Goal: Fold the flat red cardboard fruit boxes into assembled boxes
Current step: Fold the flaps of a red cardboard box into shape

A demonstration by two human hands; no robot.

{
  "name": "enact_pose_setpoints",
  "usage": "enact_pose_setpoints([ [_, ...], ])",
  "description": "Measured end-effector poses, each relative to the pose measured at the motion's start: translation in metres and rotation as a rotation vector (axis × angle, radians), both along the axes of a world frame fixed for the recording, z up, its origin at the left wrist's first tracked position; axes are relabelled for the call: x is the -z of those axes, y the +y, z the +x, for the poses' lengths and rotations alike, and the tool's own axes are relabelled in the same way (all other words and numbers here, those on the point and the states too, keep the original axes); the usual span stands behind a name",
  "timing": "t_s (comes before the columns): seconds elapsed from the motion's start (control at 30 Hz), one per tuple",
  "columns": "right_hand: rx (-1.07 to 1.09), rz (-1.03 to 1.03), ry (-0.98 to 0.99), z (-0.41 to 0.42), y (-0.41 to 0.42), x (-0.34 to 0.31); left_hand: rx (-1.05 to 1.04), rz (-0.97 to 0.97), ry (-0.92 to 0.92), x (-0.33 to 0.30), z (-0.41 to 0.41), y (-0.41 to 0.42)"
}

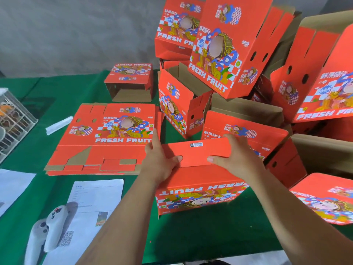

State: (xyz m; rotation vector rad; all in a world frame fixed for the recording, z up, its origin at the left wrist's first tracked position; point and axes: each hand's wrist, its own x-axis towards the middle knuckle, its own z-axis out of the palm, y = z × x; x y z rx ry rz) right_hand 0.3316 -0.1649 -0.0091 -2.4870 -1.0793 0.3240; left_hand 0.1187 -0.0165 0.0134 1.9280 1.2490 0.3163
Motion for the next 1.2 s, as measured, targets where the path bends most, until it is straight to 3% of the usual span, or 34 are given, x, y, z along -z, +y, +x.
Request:
enact_pose_setpoints([
  [0.07,0.031,0.08,0.211,0.005,0.003,-0.009,-0.139,-0.209,-0.275,0.003,-0.008,-0.001],
  [0.13,0.078,0.245,0.347,0.005,0.006,-0.017,-0.271,-0.691,-0.521,-0.002,-0.015,0.005],
  [0.2,0.086,0.357,0.335,-0.003,0.005,-0.024,-0.232,-0.979,-0.47,-0.015,-0.026,0.0],
  [0.3,0.107,0.478,0.294,-0.015,-0.002,-0.034,-0.254,-0.946,-0.474,-0.016,-0.04,-0.002],
  [0.4,0.257,0.7,0.345,-0.02,-0.009,-0.047,-0.13,-0.699,-0.682,-0.029,-0.06,-0.009],
  [0.5,0.388,0.822,0.468,-0.027,-0.019,-0.055,-0.157,-0.63,-0.852,-0.04,-0.061,0.0],
  [0.6,0.332,0.698,0.828,-0.035,-0.03,-0.05,-0.084,-0.547,-0.931,-0.041,-0.07,-0.016],
  [0.7,0.21,0.502,0.949,-0.034,-0.043,-0.046,-0.189,-0.505,-1.069,-0.041,-0.081,-0.025],
  [0.77,0.153,0.497,0.901,-0.038,-0.048,-0.048,-0.292,-0.552,-1.09,-0.045,-0.087,-0.014],
  [0.8,0.1,0.514,0.873,-0.042,-0.049,-0.05,-0.346,-0.642,-0.993,-0.046,-0.087,-0.008],
  [0.87,-0.062,0.581,0.82,-0.051,-0.052,-0.051,-0.246,-0.767,-0.801,-0.048,-0.09,-0.005],
  [0.97,-0.194,0.652,0.766,-0.05,-0.055,-0.057,-0.189,-0.7,-0.732,-0.036,-0.089,-0.012],
  [1.03,-0.227,0.678,0.746,-0.041,-0.058,-0.066,-0.143,-0.691,-0.826,-0.027,-0.091,-0.021],
  [1.2,-0.254,0.558,0.593,-0.023,-0.059,-0.071,-0.176,-0.411,-0.842,-0.013,-0.066,-0.031],
])
